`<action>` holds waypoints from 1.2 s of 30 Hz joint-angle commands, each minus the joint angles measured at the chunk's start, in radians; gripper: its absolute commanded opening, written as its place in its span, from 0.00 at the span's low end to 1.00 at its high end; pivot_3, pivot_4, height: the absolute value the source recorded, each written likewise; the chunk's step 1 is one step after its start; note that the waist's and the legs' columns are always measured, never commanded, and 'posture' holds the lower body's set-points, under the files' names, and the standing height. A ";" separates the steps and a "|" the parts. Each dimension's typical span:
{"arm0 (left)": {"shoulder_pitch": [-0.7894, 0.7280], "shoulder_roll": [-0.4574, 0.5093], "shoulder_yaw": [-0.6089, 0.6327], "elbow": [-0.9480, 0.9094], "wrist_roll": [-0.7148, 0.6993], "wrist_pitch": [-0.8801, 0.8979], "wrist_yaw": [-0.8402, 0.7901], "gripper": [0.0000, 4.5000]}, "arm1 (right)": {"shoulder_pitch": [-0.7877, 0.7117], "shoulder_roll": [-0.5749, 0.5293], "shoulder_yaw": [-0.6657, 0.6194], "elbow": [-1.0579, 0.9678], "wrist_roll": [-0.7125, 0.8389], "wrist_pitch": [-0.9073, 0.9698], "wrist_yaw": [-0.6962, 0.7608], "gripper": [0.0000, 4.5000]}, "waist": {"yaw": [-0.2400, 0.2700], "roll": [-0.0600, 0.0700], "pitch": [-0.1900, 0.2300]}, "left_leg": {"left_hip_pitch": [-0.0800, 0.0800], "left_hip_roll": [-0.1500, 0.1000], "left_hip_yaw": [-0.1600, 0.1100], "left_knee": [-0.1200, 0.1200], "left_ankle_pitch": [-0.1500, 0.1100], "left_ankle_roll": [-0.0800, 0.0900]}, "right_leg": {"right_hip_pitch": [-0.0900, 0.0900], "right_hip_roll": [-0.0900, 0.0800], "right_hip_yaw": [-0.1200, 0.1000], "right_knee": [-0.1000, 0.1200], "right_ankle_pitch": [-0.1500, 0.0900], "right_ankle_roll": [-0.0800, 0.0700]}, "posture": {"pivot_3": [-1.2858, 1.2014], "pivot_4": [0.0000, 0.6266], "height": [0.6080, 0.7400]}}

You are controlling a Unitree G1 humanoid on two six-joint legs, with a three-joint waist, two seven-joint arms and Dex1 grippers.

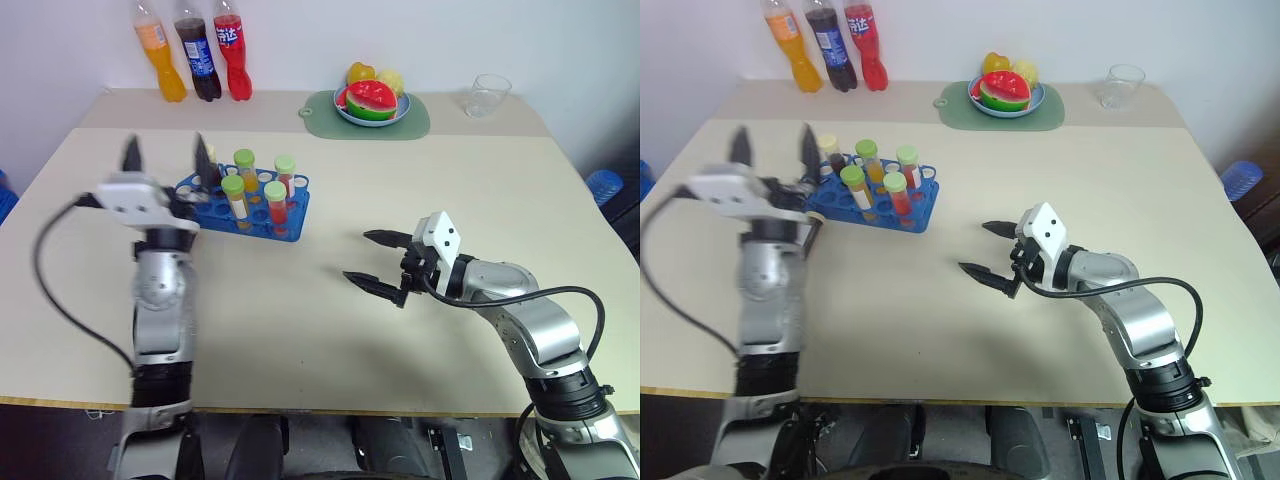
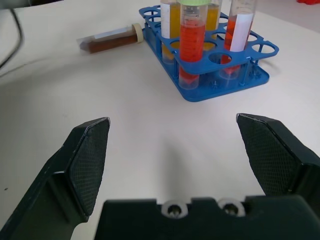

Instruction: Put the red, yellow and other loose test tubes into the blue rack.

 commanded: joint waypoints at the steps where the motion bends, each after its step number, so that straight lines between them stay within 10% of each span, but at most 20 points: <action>1: 0.046 0.146 0.078 -0.100 -0.087 0.419 -0.008 0.99 | -0.013 0.003 -0.007 -0.014 0.009 -0.021 0.013 1.00 | -0.003 0.000 0.000 | 0.000 0.000 0.000 0.000 0.000 0.000 | 0.000 0.000 0.000 0.000 0.000 0.000 | 0.52 0.24 0.95; 11: -0.267 0.524 -0.016 0.051 -0.313 1.615 -0.143 0.99 | -0.082 0.042 0.039 0.055 -0.006 -0.053 0.052 1.00 | -0.002 -0.003 0.002 | 0.000 0.000 -0.003 0.000 0.000 0.000 | 0.001 0.001 -0.002 0.000 0.000 0.000 | 0.52 0.24 0.95; 25: -0.739 0.526 -0.506 0.772 -0.150 1.588 -0.332 0.99 | -0.053 0.067 0.073 0.019 -0.018 -0.059 0.039 1.00 | -0.029 -0.003 0.002 | -0.001 0.000 -0.002 -0.001 0.001 -0.001 | -0.001 0.002 -0.002 0.000 0.000 0.000 | 0.52 0.24 0.95; 34: -0.824 0.476 -0.585 0.999 -0.026 1.484 -0.468 0.18 | -0.035 0.055 0.070 0.002 -0.023 -0.066 0.037 1.00 | -0.028 -0.003 0.002 | -0.001 -0.001 -0.002 0.000 0.001 -0.001 | -0.001 0.001 -0.002 0.000 0.000 0.000 | 0.52 0.24 0.95; 36: -0.828 0.483 -0.581 1.014 -0.010 1.484 -0.491 0.17 | -0.030 0.053 0.073 -0.004 -0.025 -0.066 0.037 1.00 | -0.029 -0.003 0.002 | -0.001 -0.001 -0.002 0.000 0.001 -0.001 | -0.001 0.002 -0.002 0.001 0.000 0.000 | 0.52 0.24 0.95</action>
